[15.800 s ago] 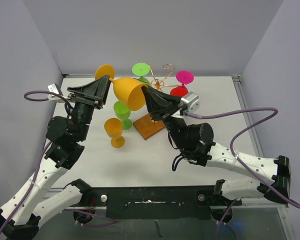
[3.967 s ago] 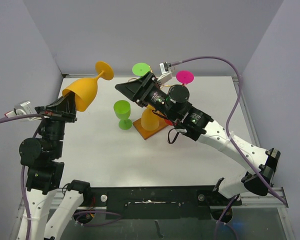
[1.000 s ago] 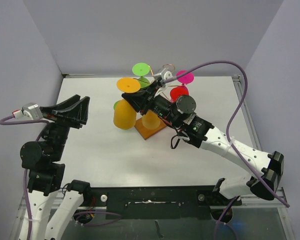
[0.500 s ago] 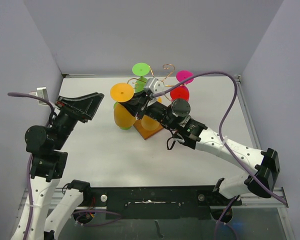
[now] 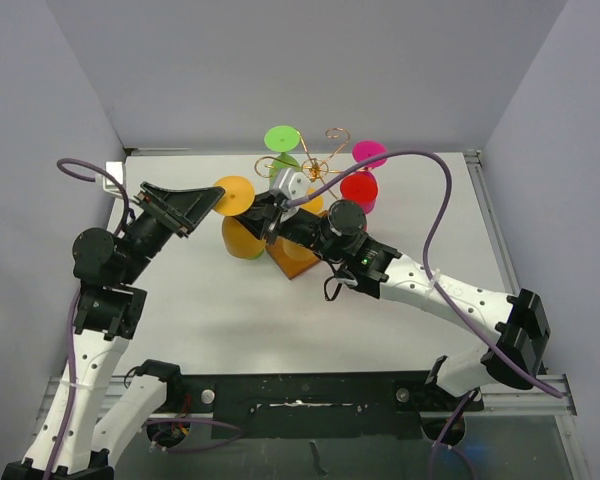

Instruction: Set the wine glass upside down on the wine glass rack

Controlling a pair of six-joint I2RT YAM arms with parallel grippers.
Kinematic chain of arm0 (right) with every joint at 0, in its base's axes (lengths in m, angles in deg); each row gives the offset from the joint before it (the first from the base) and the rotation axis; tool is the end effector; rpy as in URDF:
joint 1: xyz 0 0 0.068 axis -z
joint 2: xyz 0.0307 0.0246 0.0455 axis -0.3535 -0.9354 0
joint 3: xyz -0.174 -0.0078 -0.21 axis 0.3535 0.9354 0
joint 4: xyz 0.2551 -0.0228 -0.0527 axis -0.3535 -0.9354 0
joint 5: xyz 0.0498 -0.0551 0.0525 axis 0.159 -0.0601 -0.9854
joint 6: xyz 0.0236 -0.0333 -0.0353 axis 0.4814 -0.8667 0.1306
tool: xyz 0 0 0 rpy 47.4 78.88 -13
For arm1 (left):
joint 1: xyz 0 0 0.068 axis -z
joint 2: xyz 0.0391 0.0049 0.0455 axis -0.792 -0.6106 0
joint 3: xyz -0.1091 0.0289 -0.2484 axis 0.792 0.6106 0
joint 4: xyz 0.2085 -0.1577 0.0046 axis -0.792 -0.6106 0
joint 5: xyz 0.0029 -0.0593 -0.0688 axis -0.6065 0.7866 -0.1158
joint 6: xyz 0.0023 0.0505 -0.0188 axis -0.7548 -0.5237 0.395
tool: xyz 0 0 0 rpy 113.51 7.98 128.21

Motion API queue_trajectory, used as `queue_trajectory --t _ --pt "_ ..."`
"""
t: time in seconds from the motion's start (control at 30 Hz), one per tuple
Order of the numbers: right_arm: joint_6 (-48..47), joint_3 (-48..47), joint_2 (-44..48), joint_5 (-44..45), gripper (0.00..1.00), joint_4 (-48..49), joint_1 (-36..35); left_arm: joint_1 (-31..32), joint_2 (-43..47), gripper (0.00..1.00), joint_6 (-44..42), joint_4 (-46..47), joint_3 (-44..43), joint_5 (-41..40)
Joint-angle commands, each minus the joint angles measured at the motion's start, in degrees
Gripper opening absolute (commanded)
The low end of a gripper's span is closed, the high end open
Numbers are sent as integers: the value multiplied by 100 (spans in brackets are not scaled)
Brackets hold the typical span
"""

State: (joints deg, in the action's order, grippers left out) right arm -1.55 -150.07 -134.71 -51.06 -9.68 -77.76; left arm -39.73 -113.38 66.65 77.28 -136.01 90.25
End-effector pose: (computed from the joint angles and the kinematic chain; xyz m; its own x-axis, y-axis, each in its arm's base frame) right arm 0.1792 0.2893 0.4185 0.1389 0.2263 -0.9641 -0.9262 0.3743 -0.0456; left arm 0.1537 -0.0490 0.4258 -0.4307 -0.7742 -0.4637 0.4730 0.2439 -0.8466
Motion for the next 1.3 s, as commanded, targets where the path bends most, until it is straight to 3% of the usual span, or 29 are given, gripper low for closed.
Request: queue_trajectory --t 0.0,0.1,0.33,0.43,0.8,1.03,1.17,1.27 --pt "-161 -26 -26 -138 0 410 -59 -21 53 43 127 81 -101 -16" --pt "-170 -32 -79 -157 0 412 -55 -16 57 37 85 -116 -119 -41" --pt "-325 -14 -161 -135 0 350 -113 -30 158 10 -214 -661 -230 -121" --pt "-337 0 -165 -177 8 347 -134 -30 198 0 -220 -639 -240 -153" --pt "14 86 264 -727 64 36 -137 -23 326 0 -706 -974 -527 -869" --pt "114 230 941 -863 71 -623 -122 -24 390 0 -1102 -1317 -651 -1575" --pt "194 546 1556 -242 73 -621 -91 -17 226 0 -1086 -1256 -601 -1505" --pt "349 705 1880 733 73 -624 -76 -31 3 0 -1128 -1159 -663 -1208"
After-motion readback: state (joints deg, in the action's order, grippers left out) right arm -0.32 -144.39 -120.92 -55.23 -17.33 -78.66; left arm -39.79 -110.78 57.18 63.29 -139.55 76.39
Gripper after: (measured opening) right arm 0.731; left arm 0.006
